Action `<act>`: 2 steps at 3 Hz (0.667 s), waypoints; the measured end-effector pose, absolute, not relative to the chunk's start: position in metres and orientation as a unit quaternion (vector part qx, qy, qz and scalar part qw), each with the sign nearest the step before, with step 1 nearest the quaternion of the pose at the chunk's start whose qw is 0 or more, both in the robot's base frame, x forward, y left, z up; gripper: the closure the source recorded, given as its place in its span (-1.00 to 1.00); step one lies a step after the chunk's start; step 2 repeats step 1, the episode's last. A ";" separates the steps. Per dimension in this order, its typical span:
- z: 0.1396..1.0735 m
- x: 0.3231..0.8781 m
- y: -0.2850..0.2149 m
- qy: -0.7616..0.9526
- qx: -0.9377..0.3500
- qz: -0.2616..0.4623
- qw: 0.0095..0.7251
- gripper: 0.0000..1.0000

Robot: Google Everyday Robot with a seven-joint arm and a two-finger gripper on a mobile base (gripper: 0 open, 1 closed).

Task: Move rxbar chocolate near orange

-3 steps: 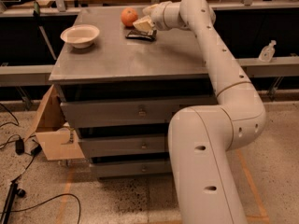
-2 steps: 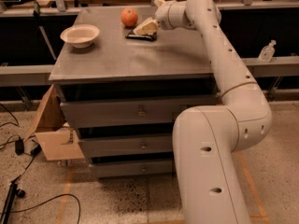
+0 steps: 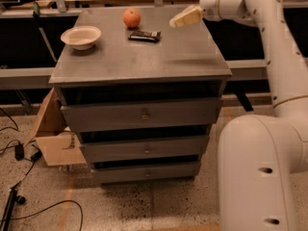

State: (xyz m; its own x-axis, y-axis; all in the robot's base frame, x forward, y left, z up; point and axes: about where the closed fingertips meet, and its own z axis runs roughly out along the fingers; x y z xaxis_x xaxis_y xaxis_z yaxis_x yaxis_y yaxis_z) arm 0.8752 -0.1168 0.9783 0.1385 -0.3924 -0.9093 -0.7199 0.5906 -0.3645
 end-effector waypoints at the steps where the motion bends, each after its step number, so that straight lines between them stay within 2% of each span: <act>1: 1.021 0.846 -0.191 0.649 -0.395 0.101 0.643 -1.00; 2: 1.021 0.846 -0.191 0.649 -0.395 0.101 0.643 -1.00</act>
Offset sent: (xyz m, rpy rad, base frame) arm 0.0000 0.0000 0.0000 0.0000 0.0000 0.0000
